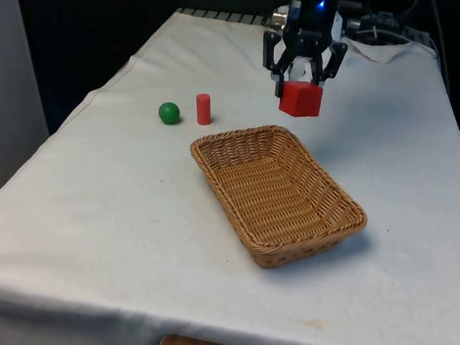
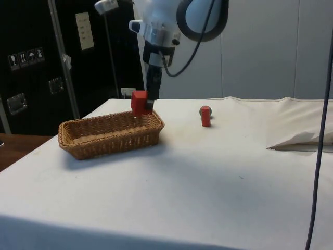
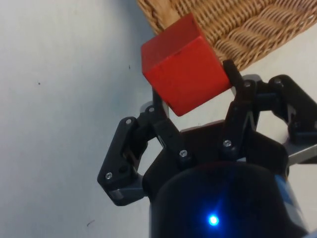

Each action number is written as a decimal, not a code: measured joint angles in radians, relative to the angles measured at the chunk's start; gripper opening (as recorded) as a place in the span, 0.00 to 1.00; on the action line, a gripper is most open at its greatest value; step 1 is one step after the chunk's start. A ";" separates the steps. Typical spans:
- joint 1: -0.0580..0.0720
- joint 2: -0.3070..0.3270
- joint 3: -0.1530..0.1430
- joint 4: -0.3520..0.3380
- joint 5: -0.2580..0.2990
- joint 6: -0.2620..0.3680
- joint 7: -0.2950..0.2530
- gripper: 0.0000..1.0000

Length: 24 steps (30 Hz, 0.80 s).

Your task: Pick up the object to the left of the cylinder and place it into the basket.

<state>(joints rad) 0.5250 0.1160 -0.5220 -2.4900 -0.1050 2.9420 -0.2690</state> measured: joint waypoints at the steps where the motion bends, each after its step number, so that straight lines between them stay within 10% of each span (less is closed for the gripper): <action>1: 0.000 -0.001 0.000 0.006 0.000 -0.003 0.001 0.10; 24: -0.005 0.082 -0.033 0.122 0.006 0.003 0.011 0.10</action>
<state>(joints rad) 0.5200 0.1980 -0.5550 -2.3680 -0.0990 2.9450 -0.2580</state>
